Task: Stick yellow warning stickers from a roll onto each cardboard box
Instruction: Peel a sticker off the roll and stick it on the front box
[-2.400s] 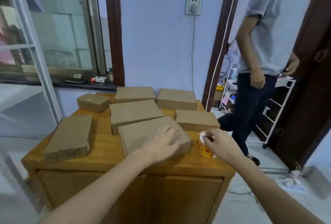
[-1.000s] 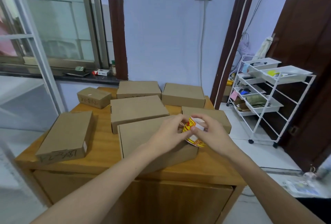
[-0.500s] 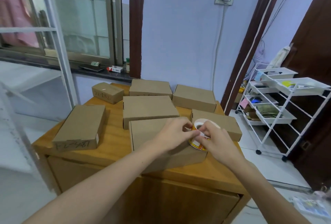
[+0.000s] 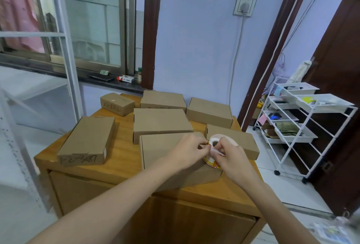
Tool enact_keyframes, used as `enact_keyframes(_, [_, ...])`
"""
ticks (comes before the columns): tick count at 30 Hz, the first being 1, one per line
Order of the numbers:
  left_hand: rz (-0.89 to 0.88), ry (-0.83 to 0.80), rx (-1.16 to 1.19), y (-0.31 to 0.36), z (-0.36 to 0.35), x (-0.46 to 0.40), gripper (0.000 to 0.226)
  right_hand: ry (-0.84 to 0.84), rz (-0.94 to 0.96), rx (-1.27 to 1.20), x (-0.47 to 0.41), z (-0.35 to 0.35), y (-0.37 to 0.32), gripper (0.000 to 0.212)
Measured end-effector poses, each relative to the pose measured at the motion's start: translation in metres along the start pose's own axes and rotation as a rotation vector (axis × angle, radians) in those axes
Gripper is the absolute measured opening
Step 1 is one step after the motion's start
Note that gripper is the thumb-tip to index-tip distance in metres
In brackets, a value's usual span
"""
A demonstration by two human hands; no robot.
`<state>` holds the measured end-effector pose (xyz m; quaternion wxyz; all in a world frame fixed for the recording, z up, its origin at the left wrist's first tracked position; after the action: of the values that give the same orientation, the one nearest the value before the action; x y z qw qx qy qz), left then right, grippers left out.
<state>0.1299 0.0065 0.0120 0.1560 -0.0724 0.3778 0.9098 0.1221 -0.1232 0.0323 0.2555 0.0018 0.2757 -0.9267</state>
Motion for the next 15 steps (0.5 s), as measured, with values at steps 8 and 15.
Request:
enact_keyframes(8, [0.001,-0.010,0.076,0.007,-0.001,0.000,0.030,0.017,0.023,0.011,0.005,0.004,0.003,0.019])
enact_keyframes(15, [-0.056,-0.040,-0.022,0.026,-0.001,0.002,0.030,0.047,0.028,0.022,0.012,0.013,0.002,0.018])
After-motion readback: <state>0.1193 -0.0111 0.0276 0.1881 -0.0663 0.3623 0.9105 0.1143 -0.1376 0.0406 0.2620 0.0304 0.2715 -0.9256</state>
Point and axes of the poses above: each hand's wrist, its own x-axis away from the middle knuckle, its own z-axis out of the back of the hand, y = z × x, the point moved 8 cm from there along -x, towards the middle knuckle, and after that the axes turned 10 degrees about -y, right-handed, at the moved point
